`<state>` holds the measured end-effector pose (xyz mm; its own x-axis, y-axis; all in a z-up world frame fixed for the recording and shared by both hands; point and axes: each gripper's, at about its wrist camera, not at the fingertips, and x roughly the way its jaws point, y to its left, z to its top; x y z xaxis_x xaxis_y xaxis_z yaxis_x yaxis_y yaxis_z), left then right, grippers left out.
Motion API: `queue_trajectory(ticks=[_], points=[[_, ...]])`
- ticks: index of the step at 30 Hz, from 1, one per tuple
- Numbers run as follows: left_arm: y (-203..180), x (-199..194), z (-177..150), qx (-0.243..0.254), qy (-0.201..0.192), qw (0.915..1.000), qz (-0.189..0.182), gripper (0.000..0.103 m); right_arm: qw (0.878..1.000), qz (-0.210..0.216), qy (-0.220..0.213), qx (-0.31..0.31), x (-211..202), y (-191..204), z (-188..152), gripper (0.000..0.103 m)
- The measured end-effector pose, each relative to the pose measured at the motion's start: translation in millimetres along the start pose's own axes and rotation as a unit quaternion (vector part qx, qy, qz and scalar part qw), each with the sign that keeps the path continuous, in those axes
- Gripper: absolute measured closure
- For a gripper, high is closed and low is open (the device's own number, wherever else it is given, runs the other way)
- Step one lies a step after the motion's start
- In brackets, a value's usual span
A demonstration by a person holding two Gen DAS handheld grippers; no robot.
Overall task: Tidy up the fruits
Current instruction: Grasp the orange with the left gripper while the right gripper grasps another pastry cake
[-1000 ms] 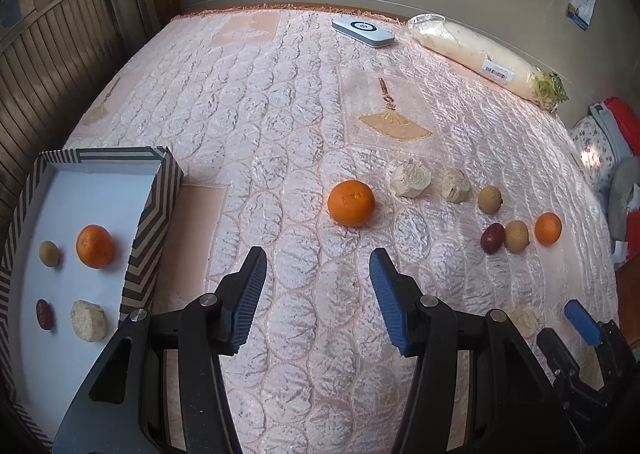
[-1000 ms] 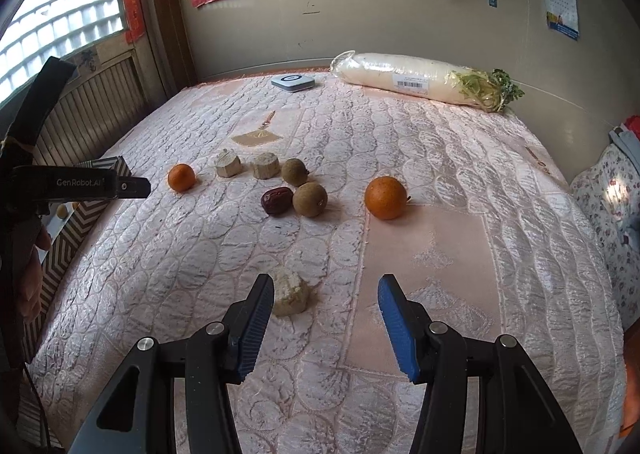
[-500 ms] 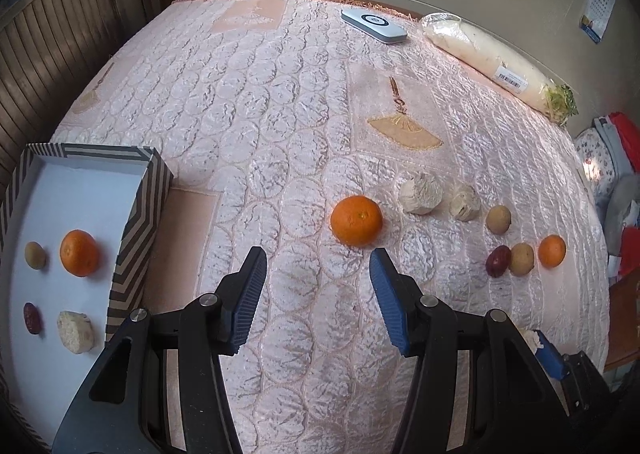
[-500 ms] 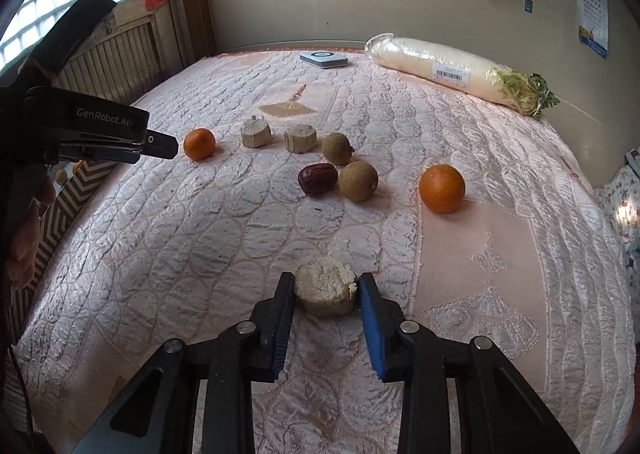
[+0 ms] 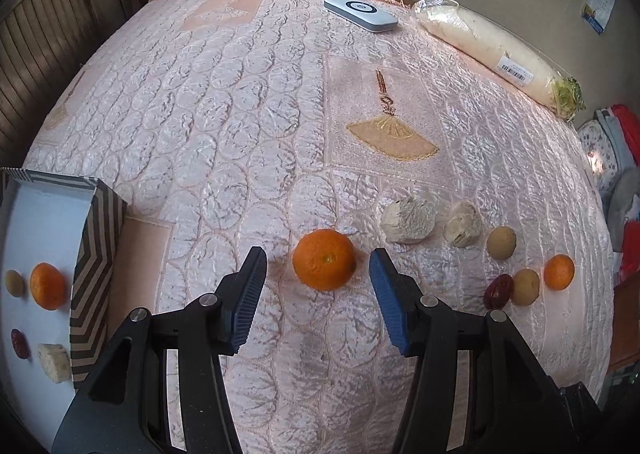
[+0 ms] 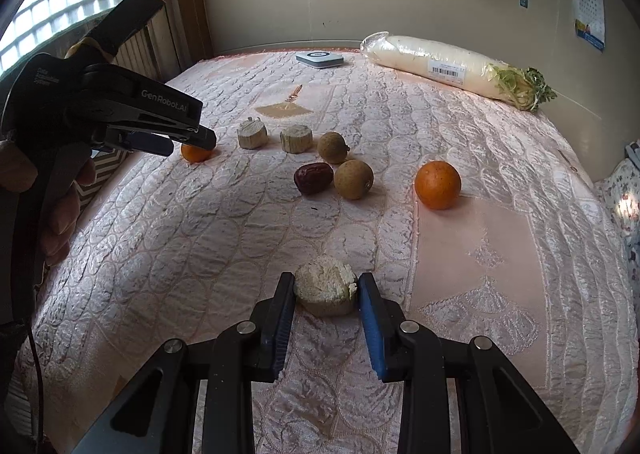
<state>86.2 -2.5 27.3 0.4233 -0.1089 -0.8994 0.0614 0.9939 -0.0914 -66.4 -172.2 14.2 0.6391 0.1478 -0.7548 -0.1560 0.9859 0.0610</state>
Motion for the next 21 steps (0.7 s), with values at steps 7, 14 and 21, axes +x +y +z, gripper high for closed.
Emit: queue_trajectory(ticks=[7, 14, 21], points=[[8.2, 3.3, -1.6, -0.017, -0.010, 0.9998, -0.010, 0.072, 1.000, 0.006, -0.005, -0.006, -1.4, 3.2, 0.9, 0.072], [15.0, -18.1, -19.1, -0.011, -0.024, 0.9996, -0.006, 0.072, 1.000, 0.011, -0.012, -0.005, -5.8, 9.1, 2.6, 0.072], [30.6, -55.6, -50.4, -0.006, -0.058, 0.9983, -0.006, 0.072, 0.999, 0.024, -0.022, -0.013, -11.2, 29.8, 7.5, 0.072]])
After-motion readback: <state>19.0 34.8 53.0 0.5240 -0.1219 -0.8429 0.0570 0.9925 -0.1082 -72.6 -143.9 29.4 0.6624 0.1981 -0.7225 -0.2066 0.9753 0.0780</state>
